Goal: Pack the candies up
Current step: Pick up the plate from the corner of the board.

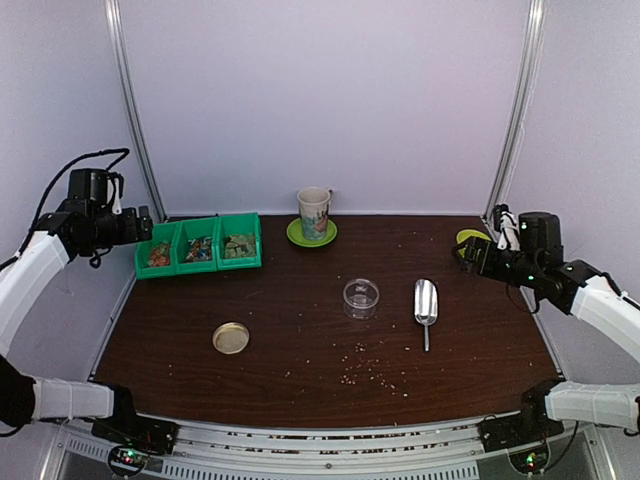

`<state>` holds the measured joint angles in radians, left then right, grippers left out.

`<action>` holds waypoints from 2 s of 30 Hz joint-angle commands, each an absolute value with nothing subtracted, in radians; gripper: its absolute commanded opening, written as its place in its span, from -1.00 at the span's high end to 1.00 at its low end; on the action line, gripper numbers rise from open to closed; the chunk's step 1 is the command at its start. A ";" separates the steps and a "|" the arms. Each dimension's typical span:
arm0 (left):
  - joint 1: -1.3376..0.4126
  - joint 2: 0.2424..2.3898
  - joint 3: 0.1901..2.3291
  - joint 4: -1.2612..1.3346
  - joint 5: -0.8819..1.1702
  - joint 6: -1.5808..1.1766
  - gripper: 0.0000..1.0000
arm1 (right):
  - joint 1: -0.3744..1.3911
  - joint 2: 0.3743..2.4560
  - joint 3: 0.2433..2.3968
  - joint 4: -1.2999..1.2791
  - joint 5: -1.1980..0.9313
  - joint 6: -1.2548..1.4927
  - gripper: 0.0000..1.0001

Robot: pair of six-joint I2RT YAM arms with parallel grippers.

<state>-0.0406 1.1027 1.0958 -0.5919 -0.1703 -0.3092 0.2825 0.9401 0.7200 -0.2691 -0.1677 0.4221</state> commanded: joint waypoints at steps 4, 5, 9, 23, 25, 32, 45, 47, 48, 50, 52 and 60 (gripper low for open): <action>-0.031 1.333 1.247 -0.559 -0.130 -0.392 -0.96 | 0.426 0.977 0.687 -0.176 -0.048 0.377 -0.99; -0.031 1.370 1.271 -0.562 -0.122 -0.398 -0.96 | 0.443 0.976 0.676 -0.161 -0.038 0.377 -0.99; -0.032 1.505 1.355 -0.554 -0.136 -0.403 -0.94 | 0.494 0.986 0.646 -0.122 -0.034 0.382 -0.99; -0.031 1.916 1.580 -0.545 -0.234 -0.338 -0.67 | 0.563 0.975 0.640 -0.117 -0.034 0.367 -0.95; -0.032 1.953 1.597 -0.548 -0.232 -0.342 -0.62 | 0.566 0.970 0.633 -0.114 -0.032 0.367 -0.94; -0.031 2.041 1.641 -0.549 -0.237 -0.361 -0.43 | 0.589 0.959 0.595 -0.065 -0.029 0.373 -0.91; -0.031 2.113 1.652 -0.565 -0.218 -0.422 -0.02 | 0.621 0.968 0.585 -0.047 -0.005 0.361 -0.89; -0.032 2.112 1.646 -0.566 -0.206 -0.431 0.03 | 0.623 0.971 0.581 -0.038 -0.002 0.362 -0.89; -0.031 2.110 1.645 -0.572 -0.202 -0.439 0.04 | 0.624 0.974 0.581 -0.036 -0.003 0.362 -0.89; -0.032 2.100 1.633 -0.574 -0.185 -0.456 0.11 | 0.627 0.981 0.582 -0.034 -0.002 0.363 -0.88; -0.033 2.084 1.612 -0.573 -0.181 -0.478 0.20 | 0.629 0.987 0.581 -0.032 0.000 0.364 -0.88; -0.051 2.045 1.553 -0.569 -0.176 -0.524 0.47 | 0.636 1.004 0.586 -0.031 0.000 0.371 -0.88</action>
